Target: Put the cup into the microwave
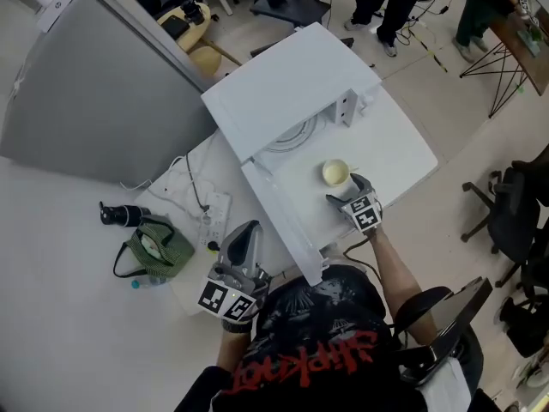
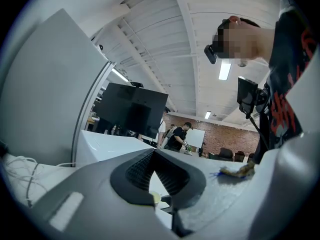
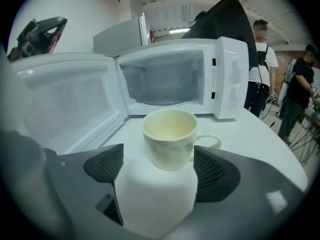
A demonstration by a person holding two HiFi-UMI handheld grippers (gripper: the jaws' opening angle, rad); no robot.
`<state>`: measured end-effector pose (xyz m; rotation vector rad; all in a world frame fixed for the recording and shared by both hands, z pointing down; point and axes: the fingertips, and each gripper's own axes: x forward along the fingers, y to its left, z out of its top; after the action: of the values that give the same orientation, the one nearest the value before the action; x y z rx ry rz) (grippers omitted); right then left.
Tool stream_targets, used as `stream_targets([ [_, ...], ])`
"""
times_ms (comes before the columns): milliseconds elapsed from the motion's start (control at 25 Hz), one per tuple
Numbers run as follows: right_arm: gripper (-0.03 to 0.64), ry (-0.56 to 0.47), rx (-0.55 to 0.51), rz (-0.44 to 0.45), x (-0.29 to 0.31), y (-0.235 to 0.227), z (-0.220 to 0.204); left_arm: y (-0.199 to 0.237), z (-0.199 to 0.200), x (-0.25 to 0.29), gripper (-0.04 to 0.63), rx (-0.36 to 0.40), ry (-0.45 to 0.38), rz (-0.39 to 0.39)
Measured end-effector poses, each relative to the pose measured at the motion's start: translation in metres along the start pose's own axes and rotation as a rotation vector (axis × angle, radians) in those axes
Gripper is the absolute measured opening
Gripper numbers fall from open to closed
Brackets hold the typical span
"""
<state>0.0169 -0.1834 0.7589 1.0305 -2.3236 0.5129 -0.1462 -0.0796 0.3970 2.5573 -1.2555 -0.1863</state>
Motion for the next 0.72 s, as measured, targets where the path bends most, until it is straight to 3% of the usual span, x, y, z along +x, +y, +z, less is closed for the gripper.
stream_targets([
  [120, 0.466, -0.018, -0.009, -0.083, 0.027, -0.014, 0.007, 0.005, 0.0, -0.006, 0.005, -0.002, 0.013, 0.041],
  [240, 0.437, -0.031, -0.034, -0.126, 0.043, -0.03, 0.019, 0.01, 0.0, -0.007, 0.005, -0.002, 0.02, 0.078],
  [480, 0.422, -0.07, -0.085, -0.072, 0.052, -0.023, 0.052, 0.021, -0.001, -0.012, 0.005, -0.003, 0.034, 0.158],
  [720, 0.42, -0.223, -0.149, 0.004, 0.051, -0.003, 0.129, 0.031, 0.002, -0.019, 0.005, -0.007, 0.022, 0.234],
])
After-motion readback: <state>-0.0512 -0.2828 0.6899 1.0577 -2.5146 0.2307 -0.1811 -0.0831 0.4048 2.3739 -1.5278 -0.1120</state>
